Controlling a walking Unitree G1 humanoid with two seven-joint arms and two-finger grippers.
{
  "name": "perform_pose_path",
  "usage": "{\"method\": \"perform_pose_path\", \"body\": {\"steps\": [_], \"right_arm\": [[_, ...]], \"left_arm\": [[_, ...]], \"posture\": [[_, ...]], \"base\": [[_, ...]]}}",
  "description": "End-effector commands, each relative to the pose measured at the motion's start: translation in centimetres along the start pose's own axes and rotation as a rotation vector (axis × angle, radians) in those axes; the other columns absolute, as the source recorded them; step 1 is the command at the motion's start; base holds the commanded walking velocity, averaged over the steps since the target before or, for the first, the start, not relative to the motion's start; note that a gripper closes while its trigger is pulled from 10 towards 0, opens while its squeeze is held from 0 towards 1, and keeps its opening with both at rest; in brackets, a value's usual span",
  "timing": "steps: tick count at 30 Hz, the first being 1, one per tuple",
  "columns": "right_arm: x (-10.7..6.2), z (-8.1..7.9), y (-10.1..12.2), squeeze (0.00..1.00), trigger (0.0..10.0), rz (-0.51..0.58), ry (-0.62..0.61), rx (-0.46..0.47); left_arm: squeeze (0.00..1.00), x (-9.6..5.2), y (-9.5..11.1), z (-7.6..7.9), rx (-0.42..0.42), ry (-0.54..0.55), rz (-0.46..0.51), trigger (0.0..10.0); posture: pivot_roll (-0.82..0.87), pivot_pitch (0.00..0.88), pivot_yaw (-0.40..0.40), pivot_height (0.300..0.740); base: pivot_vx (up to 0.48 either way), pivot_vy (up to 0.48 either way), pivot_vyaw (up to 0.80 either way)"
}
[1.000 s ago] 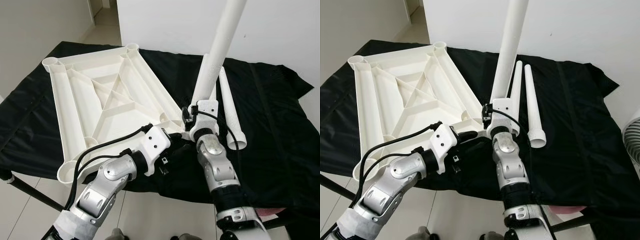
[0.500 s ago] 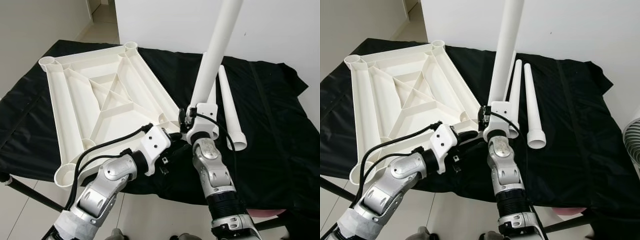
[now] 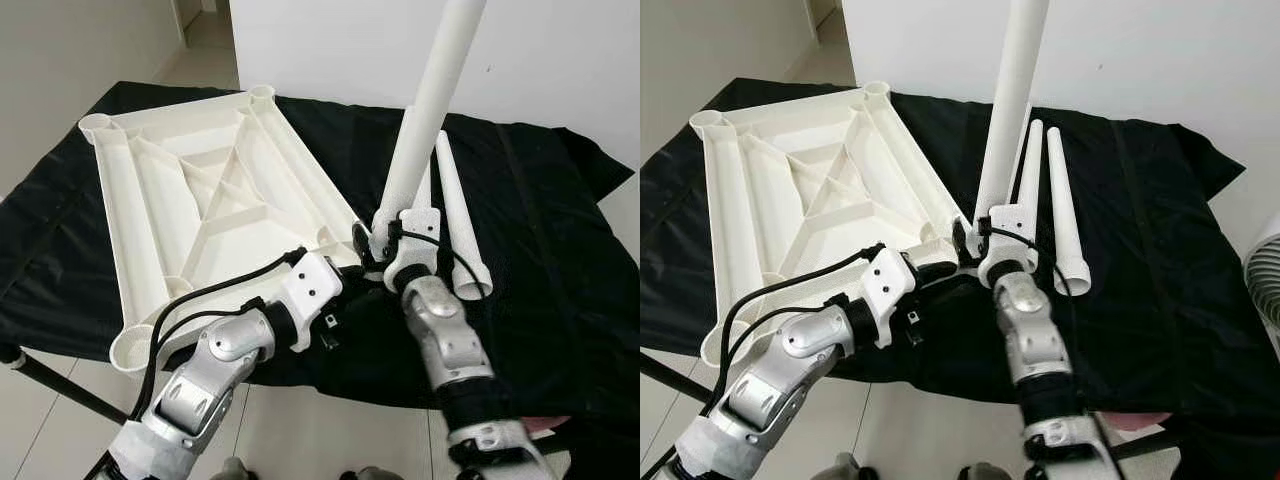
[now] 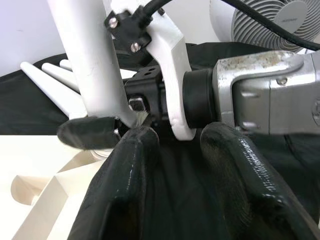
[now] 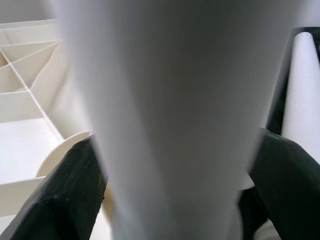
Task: Building children table
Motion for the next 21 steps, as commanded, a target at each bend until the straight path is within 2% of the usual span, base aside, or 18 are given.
{"method": "perform_pose_path", "body": {"steps": [1, 3, 6, 8, 17, 18, 20, 21], "right_arm": [[0.3, -0.4, -0.2, 0.00, 10.0, -0.025, 0.089, -0.008], [0.4, -0.3, -0.2, 0.00, 10.0, -0.050, 0.174, -0.045], [0.5, -0.3, -0.1, 0.00, 10.0, -0.058, 0.205, -0.061], [0.7, -0.3, -0.2, 0.00, 10.0, -0.085, 0.274, -0.104], [1.7, 0.0, 0.2, 0.00, 10.0, -0.130, 0.375, -0.176], [1.8, 0.1, 0.1, 0.00, 4.5, -0.139, 0.377, -0.186], [1.8, 0.1, 0.1, 0.00, 4.5, -0.139, 0.377, -0.186], [1.8, 0.2, 0.0, 0.00, 0.5, -0.150, 0.378, -0.187]], "left_arm": [[0.00, 0.0, 0.1, 0.6, 0.006, -0.042, 0.006, 10.0], [0.00, 0.0, 0.1, 0.5, 0.008, -0.042, 0.007, 10.0], [0.00, 0.0, 0.1, 0.5, 0.009, -0.042, 0.007, 10.0], [0.00, 0.0, 0.1, 0.4, 0.010, -0.043, 0.007, 10.0], [0.00, 0.0, 0.1, 0.1, 0.015, -0.036, 0.006, 10.0], [0.00, 0.0, 0.1, 0.1, 0.016, -0.035, 0.005, 10.0], [0.00, 0.0, 0.1, 0.1, 0.016, -0.035, 0.005, 10.0], [0.00, 0.0, 0.1, 0.0, 0.017, -0.033, 0.005, 10.0]], "posture": [[-0.04, 0.039, -0.010, 0.740], [-0.04, 0.037, -0.009, 0.740], [-0.04, 0.037, -0.009, 0.740], [-0.04, 0.038, -0.004, 0.740], [-0.04, 0.045, 0.005, 0.740], [-0.03, 0.047, 0.006, 0.740], [-0.03, 0.047, 0.006, 0.740], [-0.03, 0.047, 0.006, 0.740]], "base": [[0.000, 0.000, 0.00], [0.000, 0.000, 0.00], [0.000, 0.000, 0.00], [0.000, 0.000, 0.00], [0.000, 0.000, 0.00], [0.000, 0.000, 0.00], [0.000, 0.000, 0.00], [0.000, 0.000, 0.00]]}}
Point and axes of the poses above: a point about 5 cm out from each wrist's last joint towards the gripper, its own x axis pointing out of the wrist towards the gripper, its own y axis along the axis of the wrist's last joint, z = x × y, the point moved 2 cm from there along x, pointing out of the wrist towards the gripper, and after that the axes turned 15 degrees about x, right-handed, at the moved point
